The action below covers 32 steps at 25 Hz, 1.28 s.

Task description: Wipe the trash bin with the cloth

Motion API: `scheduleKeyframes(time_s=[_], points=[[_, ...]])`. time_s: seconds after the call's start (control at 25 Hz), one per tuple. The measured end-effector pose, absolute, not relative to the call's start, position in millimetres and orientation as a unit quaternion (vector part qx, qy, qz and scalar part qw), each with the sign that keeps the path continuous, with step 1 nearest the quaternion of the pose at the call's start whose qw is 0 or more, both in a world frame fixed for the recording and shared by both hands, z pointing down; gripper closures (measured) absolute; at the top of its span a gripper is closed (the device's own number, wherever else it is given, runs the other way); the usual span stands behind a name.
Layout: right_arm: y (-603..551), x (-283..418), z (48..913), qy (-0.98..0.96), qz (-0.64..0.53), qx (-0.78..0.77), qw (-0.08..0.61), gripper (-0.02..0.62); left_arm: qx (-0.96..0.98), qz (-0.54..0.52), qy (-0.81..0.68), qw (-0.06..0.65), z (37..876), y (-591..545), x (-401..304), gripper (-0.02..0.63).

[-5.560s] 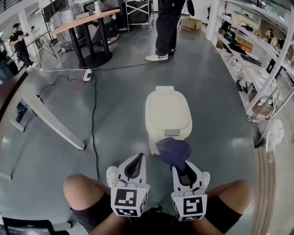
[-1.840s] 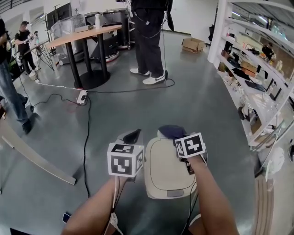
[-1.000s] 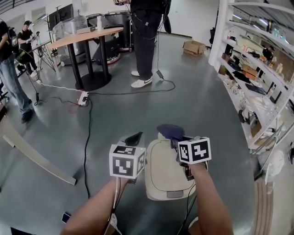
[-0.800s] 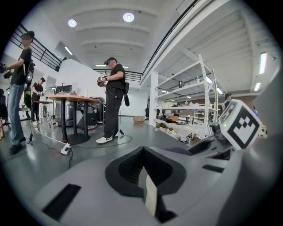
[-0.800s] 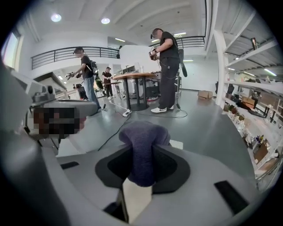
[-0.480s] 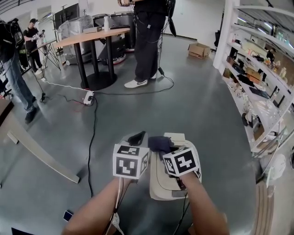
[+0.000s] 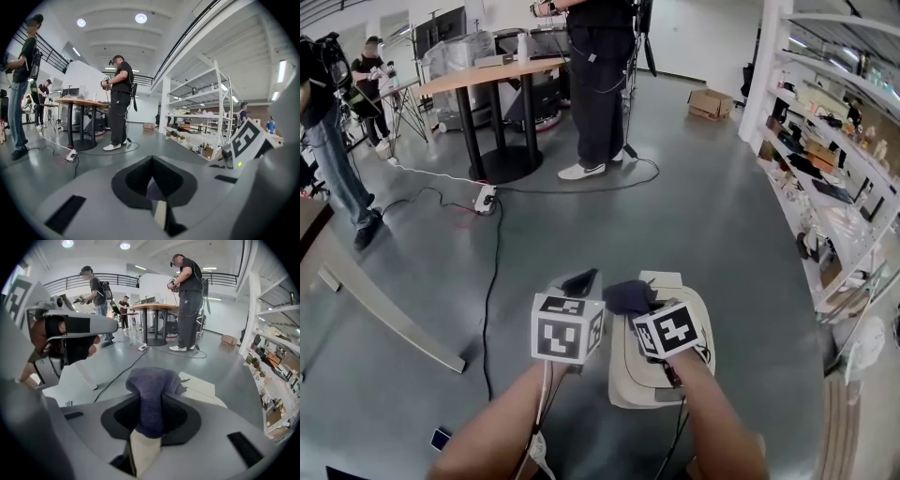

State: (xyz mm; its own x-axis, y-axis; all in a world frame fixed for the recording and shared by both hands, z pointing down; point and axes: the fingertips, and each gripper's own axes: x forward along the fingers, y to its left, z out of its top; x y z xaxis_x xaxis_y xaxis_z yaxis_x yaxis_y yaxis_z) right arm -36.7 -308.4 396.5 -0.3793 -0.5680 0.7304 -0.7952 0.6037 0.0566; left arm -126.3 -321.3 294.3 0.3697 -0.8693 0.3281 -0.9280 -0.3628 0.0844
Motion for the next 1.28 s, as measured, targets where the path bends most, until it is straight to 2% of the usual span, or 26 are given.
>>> scheduleKeyframes(time_s=[1.04, 1.28], points=[[-313, 33, 396, -0.787, 0.179, 0.469, 0.358, 0.492, 0.829, 0.135, -0.523, 0.144, 313, -319, -96, 0.606], [-314, 54, 400, -0.779, 0.179, 0.481, 0.36, 0.492, 0.835, 0.129, -0.522, 0.118, 305, -321, -92, 0.606]])
